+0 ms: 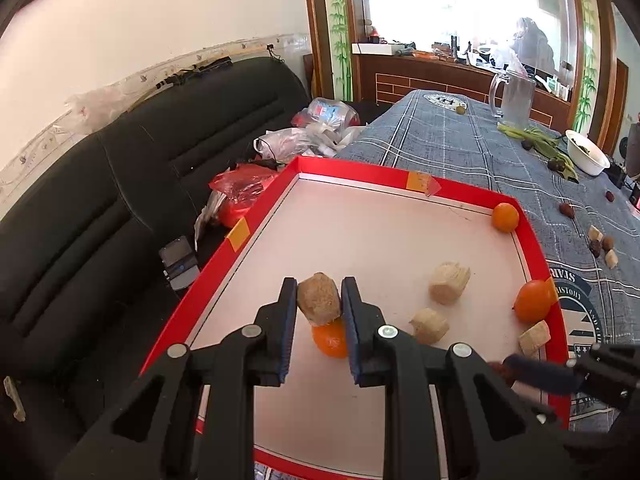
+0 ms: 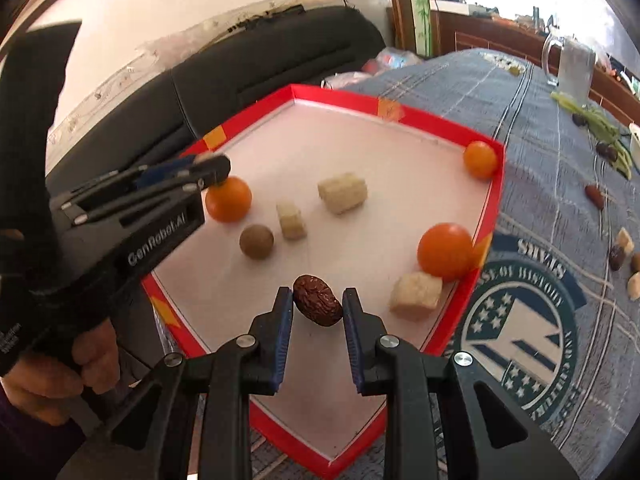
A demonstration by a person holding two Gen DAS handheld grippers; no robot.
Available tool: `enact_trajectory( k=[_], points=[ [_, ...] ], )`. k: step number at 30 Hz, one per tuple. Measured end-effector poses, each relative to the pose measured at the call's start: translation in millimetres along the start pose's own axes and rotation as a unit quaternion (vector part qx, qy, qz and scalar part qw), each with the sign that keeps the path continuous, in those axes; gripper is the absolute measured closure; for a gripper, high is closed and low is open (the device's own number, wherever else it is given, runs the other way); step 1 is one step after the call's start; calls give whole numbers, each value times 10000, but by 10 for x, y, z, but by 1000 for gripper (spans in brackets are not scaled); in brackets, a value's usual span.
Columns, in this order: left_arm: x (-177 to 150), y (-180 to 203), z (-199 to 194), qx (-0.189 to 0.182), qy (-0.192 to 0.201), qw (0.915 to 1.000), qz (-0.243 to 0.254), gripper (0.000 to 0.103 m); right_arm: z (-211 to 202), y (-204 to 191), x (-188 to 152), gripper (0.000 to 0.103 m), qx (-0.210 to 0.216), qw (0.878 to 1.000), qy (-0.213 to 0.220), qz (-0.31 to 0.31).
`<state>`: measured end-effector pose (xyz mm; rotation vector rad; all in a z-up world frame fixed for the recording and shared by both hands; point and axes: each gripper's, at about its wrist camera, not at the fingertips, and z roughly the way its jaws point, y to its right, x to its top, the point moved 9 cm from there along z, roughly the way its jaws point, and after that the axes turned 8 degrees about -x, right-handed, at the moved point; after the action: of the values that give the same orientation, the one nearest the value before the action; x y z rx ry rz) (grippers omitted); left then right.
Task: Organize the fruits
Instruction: 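Carry the red date and beige piece over the tray and open both tools, then move both open tools back over the remaining items on the table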
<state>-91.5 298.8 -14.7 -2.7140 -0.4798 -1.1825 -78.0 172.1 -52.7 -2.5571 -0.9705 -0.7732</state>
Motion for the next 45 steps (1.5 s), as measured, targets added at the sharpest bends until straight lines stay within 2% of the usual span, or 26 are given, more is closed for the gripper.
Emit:
enact_trajectory(
  k=[5,8,10,12,14,15,17,25,29,32,34,36,40,43,45],
  points=[
    [-8,51,-10,100,-19,9999,92,79,-44,45,-37,78,52,9999,-119,42],
    [-1,66,-21,167,-65,9998,108,76,-198,145,-8,78,82,9999,50,115],
    [31,108,-65,212,1,9996,158,65,-325,264,45,77,64,9995,219,197],
    [77,178,-127,197,76,9996,169,41,-430,407,96,76,-14,9988,376,310],
    [138,308,-206,167,224,9992,294,33,-558,600,144,72,-159,9974,540,456],
    [156,365,-230,166,258,9989,366,24,-620,698,161,70,-235,9965,618,516],
    [212,537,-290,129,361,9978,545,18,-739,928,174,69,-414,9940,764,660],
    [368,1497,-418,-451,488,9892,1305,14,-1035,1927,120,64,-1443,9779,987,1142],
    [461,1942,-405,-573,554,9859,1471,13,-1173,2422,88,63,-1740,9667,1132,1494],
    [510,2215,-377,-745,496,9851,1466,12,-1259,2653,37,57,-1996,9595,1242,1554],
    [537,2385,-341,-818,462,9850,1446,12,-1306,2806,-10,49,-2043,9546,1396,1660],
    [562,2545,-292,-871,434,9846,1451,12,-1309,2942,-54,49,-1968,9508,1521,1848],
    [592,2828,-175,-918,368,9832,1534,12,-1204,3202,-132,49,-1804,9480,1330,2259],
    [610,2959,-118,-947,367,9826,1557,12,-1227,3294,-164,49,-2025,9431,1318,2286],
    [607,3024,-79,-1010,327,9824,1539,12,-1240,3267,-167,49,-1934,9440,1346,2311]
  ],
)
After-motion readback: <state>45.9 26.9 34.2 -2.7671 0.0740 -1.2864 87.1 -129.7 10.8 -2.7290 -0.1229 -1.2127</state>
